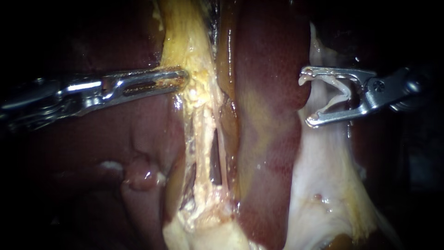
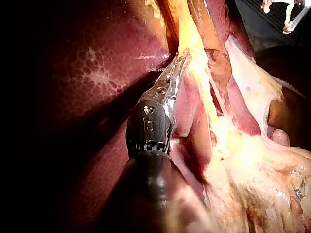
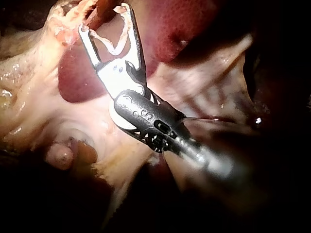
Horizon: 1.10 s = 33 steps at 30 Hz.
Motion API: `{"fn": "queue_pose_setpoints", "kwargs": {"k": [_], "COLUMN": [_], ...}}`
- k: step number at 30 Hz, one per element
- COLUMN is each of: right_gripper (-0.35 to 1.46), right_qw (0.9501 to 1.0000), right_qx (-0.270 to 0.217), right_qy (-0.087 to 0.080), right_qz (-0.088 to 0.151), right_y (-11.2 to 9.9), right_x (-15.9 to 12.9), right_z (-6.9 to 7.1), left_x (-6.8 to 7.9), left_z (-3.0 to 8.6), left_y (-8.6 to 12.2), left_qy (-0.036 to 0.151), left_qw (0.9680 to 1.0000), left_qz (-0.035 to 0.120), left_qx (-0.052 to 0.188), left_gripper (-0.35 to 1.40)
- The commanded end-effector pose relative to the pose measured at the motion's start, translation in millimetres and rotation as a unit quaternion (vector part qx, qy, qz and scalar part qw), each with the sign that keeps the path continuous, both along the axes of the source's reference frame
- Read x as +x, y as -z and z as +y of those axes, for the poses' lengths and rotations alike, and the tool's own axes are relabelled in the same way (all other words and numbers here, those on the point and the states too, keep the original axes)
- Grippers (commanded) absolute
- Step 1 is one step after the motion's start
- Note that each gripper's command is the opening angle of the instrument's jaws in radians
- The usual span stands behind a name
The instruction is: Clipping first clip left tube
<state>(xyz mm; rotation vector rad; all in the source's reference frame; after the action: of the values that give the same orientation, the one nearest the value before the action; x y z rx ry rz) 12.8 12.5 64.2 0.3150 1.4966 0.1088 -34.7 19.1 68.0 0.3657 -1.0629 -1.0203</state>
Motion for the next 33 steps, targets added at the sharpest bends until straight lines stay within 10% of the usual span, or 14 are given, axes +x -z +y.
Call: {"fn": "queue_pose_setpoints", "kwargs": {"k": [1,9,17,22,33], "right_gripper": [0.57,0.58,0.60,0.60,0.59], "right_qw": [1.0000,1.0000,0.9982,0.9877,0.9763], "right_qx": [0.000,-0.002,0.056,0.151,0.192], "right_qy": [0.000,0.000,0.009,0.026,0.048], "right_qz": [0.000,0.000,-0.018,-0.031,-0.088], "right_y": [0.0,-0.1,-2.3,-3.8,-6.7], "right_x": [0.1,0.4,3.9,7.2,14.0], "right_z": [-0.1,-0.7,-5.1,-8.6,-11.9], "left_x": [0.0,0.4,3.5,5.1,5.6], "left_z": [0.0,-0.1,1.1,1.4,0.9], "left_y": [0.0,0.8,4.5,6.2,8.3], "left_qy": [0.000,-0.001,0.007,0.015,0.022], "left_qw": [1.0000,1.0000,1.0000,0.9999,0.9997], "left_qz": [0.000,-0.001,-0.003,-0.005,-0.007], "left_qx": [0.000,0.001,0.005,0.004,0.004], "left_gripper": [-0.35,-0.35,-0.35,-0.35,-0.35]}}
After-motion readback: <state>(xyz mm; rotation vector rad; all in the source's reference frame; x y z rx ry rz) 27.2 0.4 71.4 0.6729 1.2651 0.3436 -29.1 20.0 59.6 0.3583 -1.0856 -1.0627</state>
